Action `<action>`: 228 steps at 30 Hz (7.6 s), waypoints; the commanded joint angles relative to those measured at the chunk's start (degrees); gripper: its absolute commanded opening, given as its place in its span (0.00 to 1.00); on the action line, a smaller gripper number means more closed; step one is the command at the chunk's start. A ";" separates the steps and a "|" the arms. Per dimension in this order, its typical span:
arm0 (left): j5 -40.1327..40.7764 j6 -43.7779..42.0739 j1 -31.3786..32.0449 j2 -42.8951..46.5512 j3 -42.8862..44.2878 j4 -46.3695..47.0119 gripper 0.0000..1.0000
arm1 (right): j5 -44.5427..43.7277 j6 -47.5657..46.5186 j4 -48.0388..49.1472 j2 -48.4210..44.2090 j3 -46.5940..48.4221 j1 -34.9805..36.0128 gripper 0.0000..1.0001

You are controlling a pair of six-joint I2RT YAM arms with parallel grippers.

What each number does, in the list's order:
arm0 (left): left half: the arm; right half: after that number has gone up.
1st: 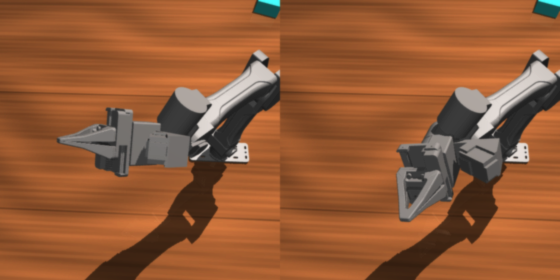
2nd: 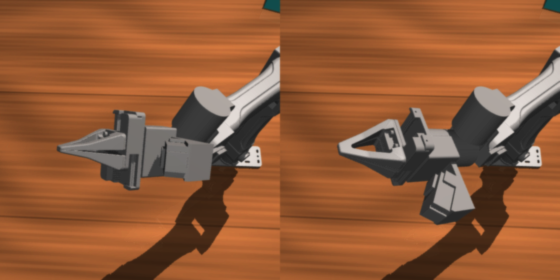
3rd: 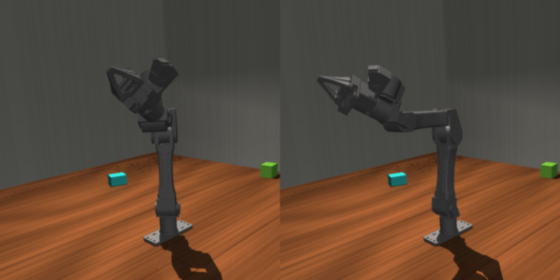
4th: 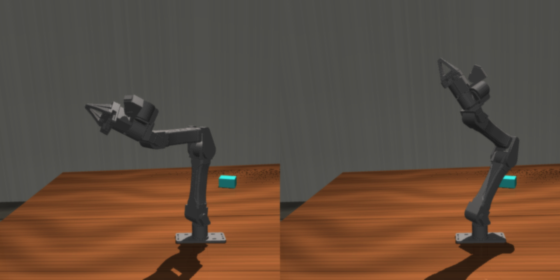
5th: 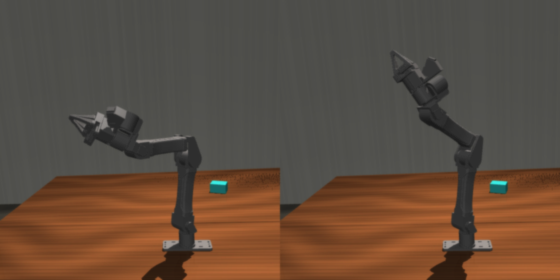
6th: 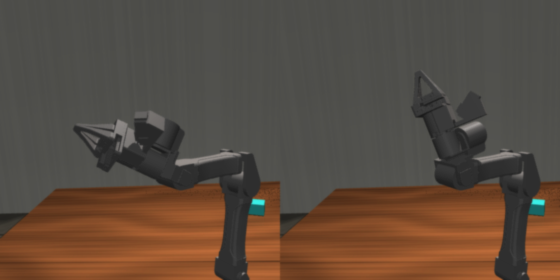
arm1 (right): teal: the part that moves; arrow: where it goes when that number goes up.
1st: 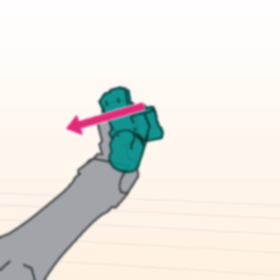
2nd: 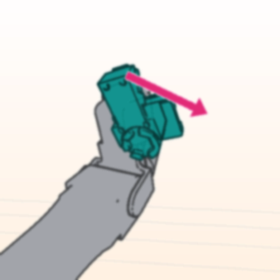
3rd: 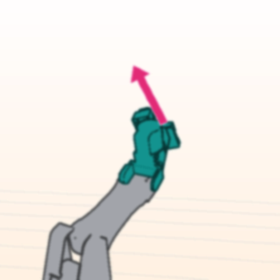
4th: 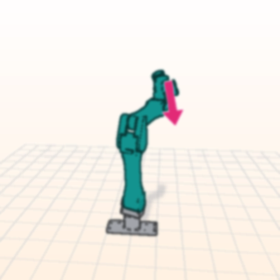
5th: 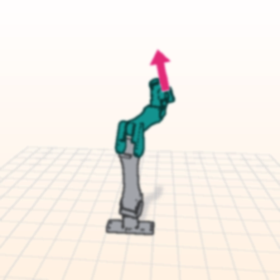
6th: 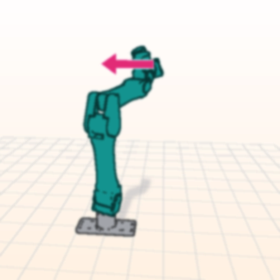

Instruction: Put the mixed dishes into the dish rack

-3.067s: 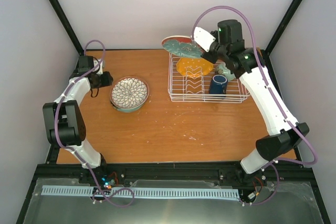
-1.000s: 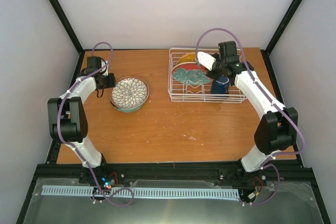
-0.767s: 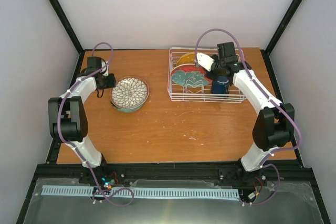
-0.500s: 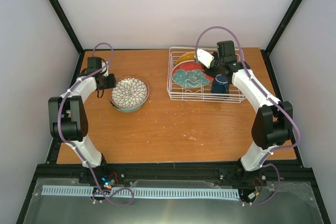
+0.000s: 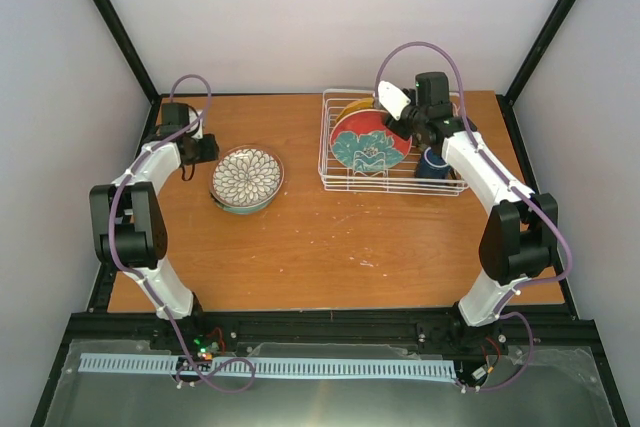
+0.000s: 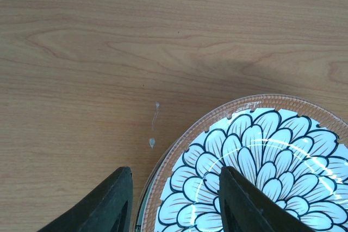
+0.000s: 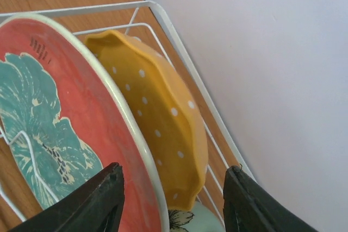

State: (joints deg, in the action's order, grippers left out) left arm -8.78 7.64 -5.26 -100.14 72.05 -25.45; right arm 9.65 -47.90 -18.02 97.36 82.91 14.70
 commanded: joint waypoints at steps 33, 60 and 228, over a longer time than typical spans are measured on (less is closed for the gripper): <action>-5.30 -5.27 -2.65 -8.16 7.66 -17.73 0.43 | 12.99 29.03 -4.98 -5.29 17.32 6.56 0.54; -9.13 -5.27 -2.65 -9.31 1.90 -12.88 0.13 | 11.71 28.67 -9.43 -4.92 19.79 7.10 0.53; -17.39 -2.67 -2.74 28.14 -7.46 32.43 0.51 | 19.07 29.98 -17.24 7.81 33.91 7.78 0.03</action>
State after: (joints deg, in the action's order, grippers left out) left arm -38.72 5.26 -4.43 -71.48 60.75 7.64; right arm 33.08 -15.31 -37.10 112.64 119.15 29.10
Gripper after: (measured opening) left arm 0.511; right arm 0.099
